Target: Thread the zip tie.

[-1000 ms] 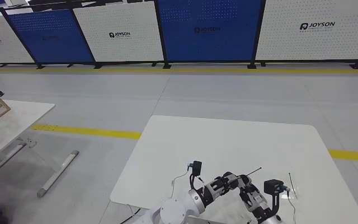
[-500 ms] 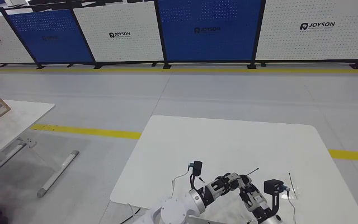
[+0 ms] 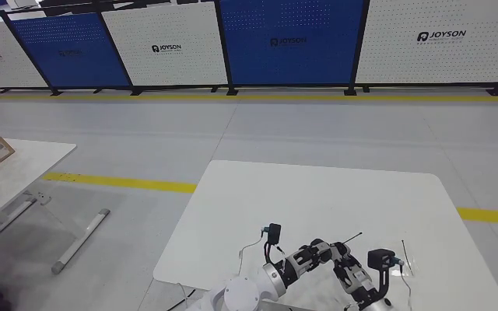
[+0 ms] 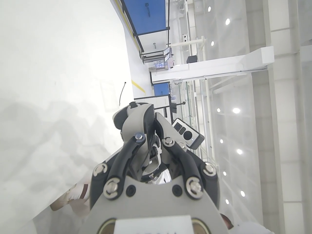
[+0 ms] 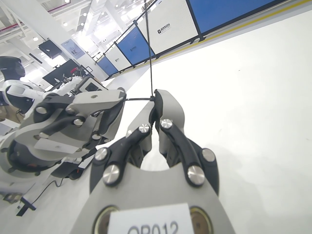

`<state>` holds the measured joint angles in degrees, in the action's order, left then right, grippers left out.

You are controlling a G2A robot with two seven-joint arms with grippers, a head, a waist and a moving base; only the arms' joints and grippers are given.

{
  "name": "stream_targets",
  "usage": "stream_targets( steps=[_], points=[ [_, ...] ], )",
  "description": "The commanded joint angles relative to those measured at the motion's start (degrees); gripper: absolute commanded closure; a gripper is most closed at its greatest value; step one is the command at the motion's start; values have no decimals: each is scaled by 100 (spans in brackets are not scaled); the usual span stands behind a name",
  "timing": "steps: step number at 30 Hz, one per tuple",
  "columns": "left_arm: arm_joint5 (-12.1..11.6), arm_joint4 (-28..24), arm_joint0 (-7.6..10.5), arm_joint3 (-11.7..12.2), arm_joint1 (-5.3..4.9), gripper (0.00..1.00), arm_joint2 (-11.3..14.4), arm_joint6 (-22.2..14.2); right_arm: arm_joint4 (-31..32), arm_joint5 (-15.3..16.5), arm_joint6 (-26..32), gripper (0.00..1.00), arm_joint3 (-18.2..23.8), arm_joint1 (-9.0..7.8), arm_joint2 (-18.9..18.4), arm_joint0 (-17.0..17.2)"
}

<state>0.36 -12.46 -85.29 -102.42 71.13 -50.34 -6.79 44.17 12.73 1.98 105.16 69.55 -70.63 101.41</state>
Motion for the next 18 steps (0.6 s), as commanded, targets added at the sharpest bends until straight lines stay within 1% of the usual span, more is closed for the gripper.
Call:
stream_targets(
  steps=[1, 7, 11, 18],
  points=[
    [0, 8, -1, 1, 0, 100, -1, 4, 15, 8, 21, 100, -1, -1, 10, -6],
    [-233, 1, -34, -14, 2, 100, -23, 43, 128, -7, 162, 100, -49, -4, 64, -48],
    [-374, -59, -61, -17, -2, 100, -49, -21, 179, -27, 235, 100, -77, -5, 95, -82],
    [-486, -154, -100, -31, -10, 100, -101, -84, 187, -22, 246, 100, -90, -6, 107, -98]
  ],
)
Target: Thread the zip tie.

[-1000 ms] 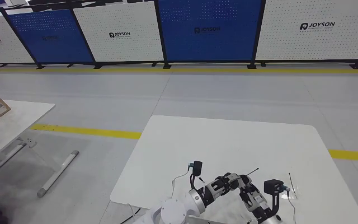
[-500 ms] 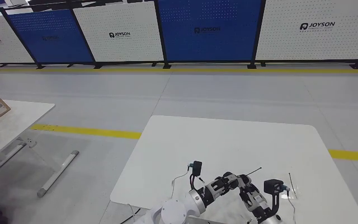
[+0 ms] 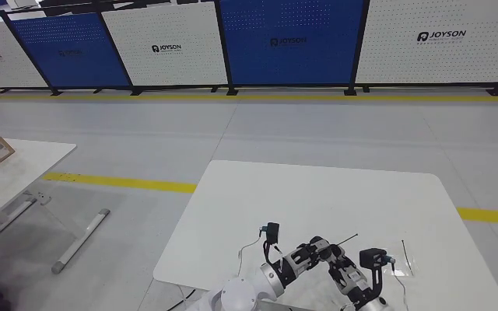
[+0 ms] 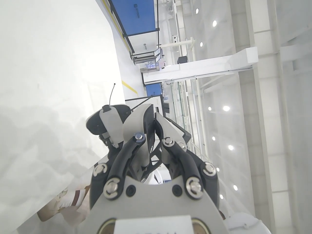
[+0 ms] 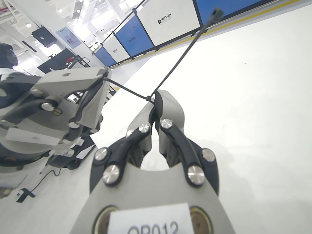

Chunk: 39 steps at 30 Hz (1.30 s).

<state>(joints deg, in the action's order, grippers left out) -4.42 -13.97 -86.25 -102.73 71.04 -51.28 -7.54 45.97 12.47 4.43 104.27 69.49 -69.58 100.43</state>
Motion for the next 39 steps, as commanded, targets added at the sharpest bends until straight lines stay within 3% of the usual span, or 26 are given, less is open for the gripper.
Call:
stream_targets(
  steps=[1, 11, 12, 15, 23, 33, 39],
  points=[
    [-11, -3, -8, -1, -3, 100, -12, -12, 8, 9, 0, 100, -2, -1, 3, -1],
    [9, 105, -21, 2, -4, 100, -16, 62, -102, 40, -41, 100, -4, -4, -17, 14],
    [18, 119, -20, 5, -2, 100, -9, 79, -124, 37, -34, 84, -2, -4, -25, 16],
    [43, 168, -18, 9, 4, 100, 4, 157, -180, 2, -17, 73, 19, -6, -49, 22],
    [139, 210, -5, 32, 18, 100, -54, 427, -305, -24, -111, 74, 90, -17, -187, 97],
    [52, 581, -66, 53, 5, 100, -112, 592, -902, -3, -334, 79, 248, -33, -560, 289],
    [-174, 959, -136, 57, -25, 100, -124, 504, -1346, 165, 3, 70, 332, -54, -713, 335]
  ],
)
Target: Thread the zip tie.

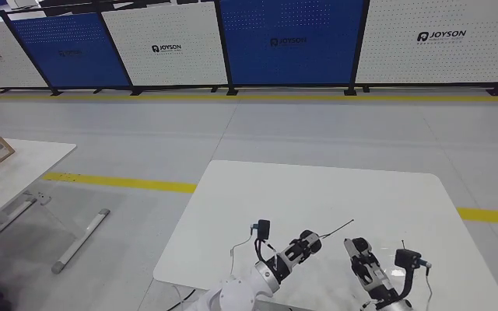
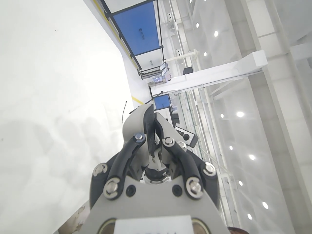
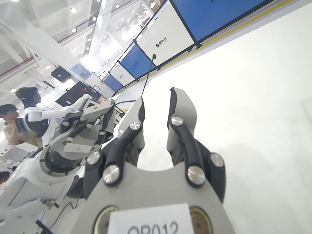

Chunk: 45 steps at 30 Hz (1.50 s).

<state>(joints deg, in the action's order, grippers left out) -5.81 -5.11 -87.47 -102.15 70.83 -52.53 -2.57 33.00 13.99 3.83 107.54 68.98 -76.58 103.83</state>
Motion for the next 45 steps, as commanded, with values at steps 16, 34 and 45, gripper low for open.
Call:
stream_targets(
  steps=[16, 34, 45],
  points=[
    [-245, 980, -130, -96, -66, 100, 62, -186, -524, 114, 396, 78, 14, -18, -134, -92],
    [-228, 1028, -107, -82, -72, 100, 101, -260, -567, 203, 338, 94, -12, -22, -175, -83],
    [-221, 1032, -109, -74, -69, 100, 123, -208, -562, 242, 325, 100, -24, -24, -177, -76]
  ],
)
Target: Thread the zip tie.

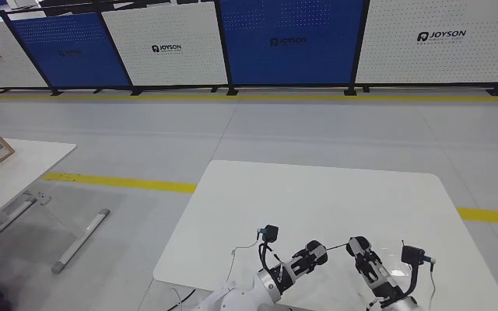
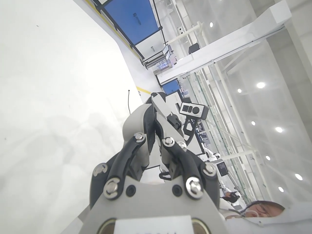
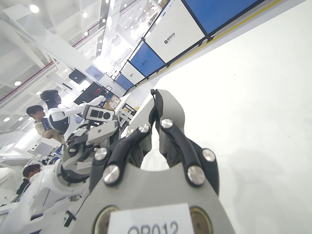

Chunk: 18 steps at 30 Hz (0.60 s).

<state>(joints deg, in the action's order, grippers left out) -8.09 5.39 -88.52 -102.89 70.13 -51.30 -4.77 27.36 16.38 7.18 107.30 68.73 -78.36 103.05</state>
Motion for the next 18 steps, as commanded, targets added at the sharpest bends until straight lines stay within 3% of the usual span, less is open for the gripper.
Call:
stream_targets(
  steps=[1, 2, 4, 6, 13, 16, 18],
  points=[
    [18, -42, -7, 1, 3, 100, 2, 19, 2, 10, -27, 100, -1, 1, 2, 4],
    [40, -68, -5, 2, 4, 100, 4, 12, 4, 20, -45, 100, -5, 2, 4, 10],
    [75, -84, 4, 2, 5, 74, 7, -10, 13, 30, -71, 100, -7, 3, 4, 16],
    [117, -75, 20, 0, 6, 66, 16, -33, 26, 42, -92, 100, -9, 3, 4, 22],
    [242, -5, 91, 15, 23, 67, 118, -75, 124, 101, -98, 100, 11, -1, 25, 48],
    [289, 54, 125, 30, 34, 70, 183, -85, 158, 112, -101, 100, 23, 0, 44, 51],
    [324, 103, 148, 46, 40, 77, 220, -80, 179, 113, -107, 100, 29, 0, 56, 50]
  ],
)
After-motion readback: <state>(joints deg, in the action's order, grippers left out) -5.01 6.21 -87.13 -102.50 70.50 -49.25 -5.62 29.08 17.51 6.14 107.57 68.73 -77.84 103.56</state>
